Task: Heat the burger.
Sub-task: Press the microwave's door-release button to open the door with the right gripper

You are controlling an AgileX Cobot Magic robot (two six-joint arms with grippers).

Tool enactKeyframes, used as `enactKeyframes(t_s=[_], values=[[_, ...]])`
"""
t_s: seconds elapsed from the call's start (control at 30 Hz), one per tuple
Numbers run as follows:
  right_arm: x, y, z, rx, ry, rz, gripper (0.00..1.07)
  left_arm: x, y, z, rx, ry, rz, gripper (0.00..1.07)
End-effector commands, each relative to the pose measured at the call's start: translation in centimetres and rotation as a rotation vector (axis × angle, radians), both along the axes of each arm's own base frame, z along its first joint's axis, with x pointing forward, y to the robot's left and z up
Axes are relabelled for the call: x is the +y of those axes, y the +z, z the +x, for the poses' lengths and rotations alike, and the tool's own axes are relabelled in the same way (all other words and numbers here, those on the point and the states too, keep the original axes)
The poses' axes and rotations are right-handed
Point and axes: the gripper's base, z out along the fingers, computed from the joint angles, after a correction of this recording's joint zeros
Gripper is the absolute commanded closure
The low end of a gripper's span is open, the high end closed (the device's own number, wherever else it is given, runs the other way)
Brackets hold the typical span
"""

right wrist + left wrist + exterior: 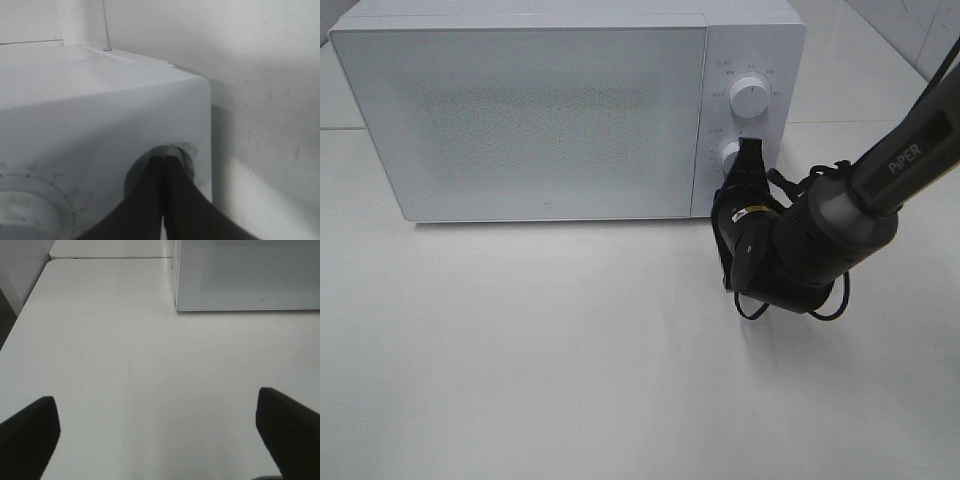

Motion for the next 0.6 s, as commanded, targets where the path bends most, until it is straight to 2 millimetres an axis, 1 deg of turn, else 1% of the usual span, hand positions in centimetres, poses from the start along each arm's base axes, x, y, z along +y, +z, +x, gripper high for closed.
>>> enactKeyframes(t_s=[0.03,0.13,0.6], values=[[-0.33,4.29,2.77,-0.312,-0.04,-0.023,1.07,-0.07,0.01,-0.16,-0.026,-0.001,-0.007,0.07],[-0.02,4.56,3.41,-0.336,-0.034,-0.014,1.07,-0.07,0.01,-0.16,-0.026,-0.001,-0.007,0.07],[0.09,4.44,3.46,-0.318,-0.027,-0.009,1.07,-0.07,0.01,-0.16,-0.026,-0.001,-0.007,0.07]])
